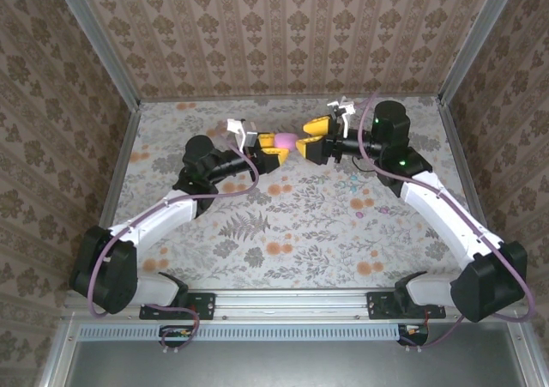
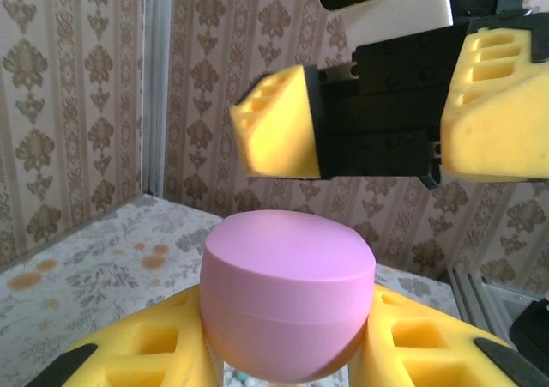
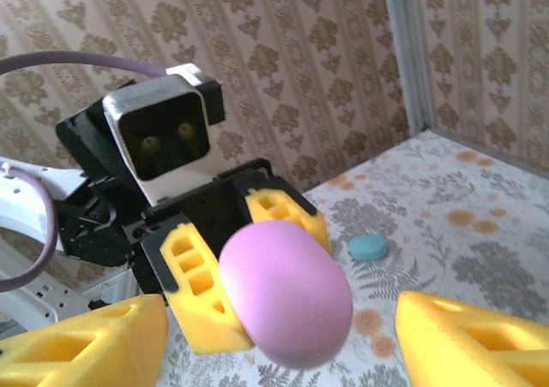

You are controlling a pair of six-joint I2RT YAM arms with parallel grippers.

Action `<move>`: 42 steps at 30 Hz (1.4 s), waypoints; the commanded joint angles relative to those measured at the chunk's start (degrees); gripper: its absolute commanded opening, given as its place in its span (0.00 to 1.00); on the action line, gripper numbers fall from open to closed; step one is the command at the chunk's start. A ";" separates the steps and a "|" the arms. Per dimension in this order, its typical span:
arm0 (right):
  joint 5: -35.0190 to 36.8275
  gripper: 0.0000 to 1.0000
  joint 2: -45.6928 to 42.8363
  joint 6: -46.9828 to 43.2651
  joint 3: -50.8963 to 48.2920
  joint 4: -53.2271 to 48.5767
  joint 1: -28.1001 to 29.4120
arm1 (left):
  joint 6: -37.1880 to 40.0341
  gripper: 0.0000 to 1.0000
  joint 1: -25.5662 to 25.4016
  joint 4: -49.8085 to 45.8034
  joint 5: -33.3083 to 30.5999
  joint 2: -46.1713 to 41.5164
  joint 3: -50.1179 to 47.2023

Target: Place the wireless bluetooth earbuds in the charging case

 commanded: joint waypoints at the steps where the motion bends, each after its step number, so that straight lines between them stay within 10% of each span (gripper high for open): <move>1: 4.73 0.70 -1.49 1.89 1.49 -9.83 0.27 | -4.60 0.33 -0.59 10.98 -2.49 1.36 -1.07; 42: 5.80 0.65 8.13 9.23 13.21 -12.86 0.33 | -7.92 0.31 -1.08 16.33 4.47 6.42 3.74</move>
